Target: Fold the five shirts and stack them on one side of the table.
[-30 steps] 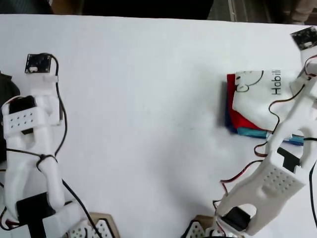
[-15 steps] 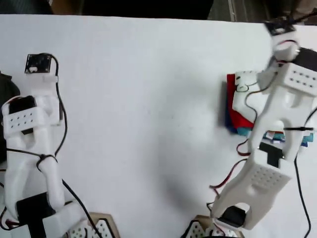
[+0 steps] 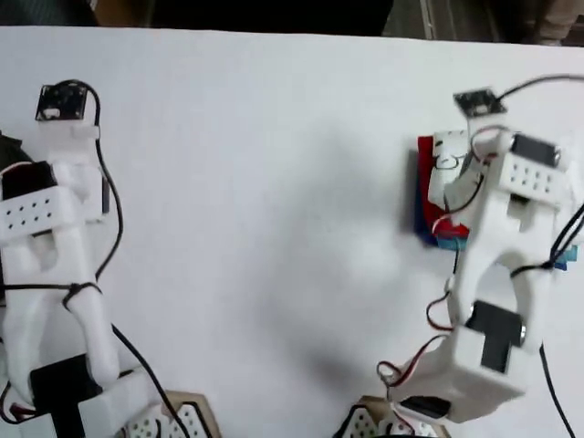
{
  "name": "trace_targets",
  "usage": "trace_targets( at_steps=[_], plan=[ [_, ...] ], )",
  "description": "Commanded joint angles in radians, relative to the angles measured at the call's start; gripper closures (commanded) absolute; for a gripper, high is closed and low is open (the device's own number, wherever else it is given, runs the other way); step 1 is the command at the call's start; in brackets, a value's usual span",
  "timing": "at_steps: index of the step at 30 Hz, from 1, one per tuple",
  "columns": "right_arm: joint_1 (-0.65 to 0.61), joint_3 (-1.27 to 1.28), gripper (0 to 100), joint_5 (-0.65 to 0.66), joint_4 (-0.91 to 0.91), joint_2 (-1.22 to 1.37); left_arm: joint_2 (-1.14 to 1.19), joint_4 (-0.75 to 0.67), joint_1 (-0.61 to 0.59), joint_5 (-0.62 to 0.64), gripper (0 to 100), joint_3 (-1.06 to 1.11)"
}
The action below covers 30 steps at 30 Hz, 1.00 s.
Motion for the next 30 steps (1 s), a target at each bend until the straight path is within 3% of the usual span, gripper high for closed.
trace_targets(
  at_steps=[1,5,9,13,16,19,21,25,30],
  plan=[
    [-0.019,0.141,97.7,-0.002,-0.093,-0.163,-0.015,0.026,-0.002,-0.009,97,-0.068],
    [-0.064,0.167,97.7,-0.005,-0.105,-0.349,-0.012,0.025,-0.009,-0.012,97,-0.065],
    [-0.125,0.173,97.7,-0.009,-0.044,-0.575,-0.017,0.018,-0.123,-0.031,97,-0.076],
    [-0.283,0.265,97.6,-0.009,0.05,-0.743,0.012,-0.087,-0.284,-0.198,96,-0.114],
    [-0.417,0.439,91.0,-0.011,0.048,-0.823,0.101,-0.186,-0.371,-0.295,85,-0.151],
    [-0.532,0.654,78.4,-0.009,-0.031,-0.872,0.244,-0.186,-0.439,-0.379,71,-0.225],
    [-0.595,0.79,73.5,-0.009,-0.113,-0.895,0.356,-0.189,-0.509,-0.396,72,-0.285],
    [-0.682,1.025,75.5,-0.011,-0.298,-0.923,0.601,-0.183,-0.638,-0.4,74,-0.437],
    [-0.691,1.198,78.0,-0.011,-0.47,-0.921,0.882,-0.077,-0.695,-0.454,75,-0.644]
  ],
)
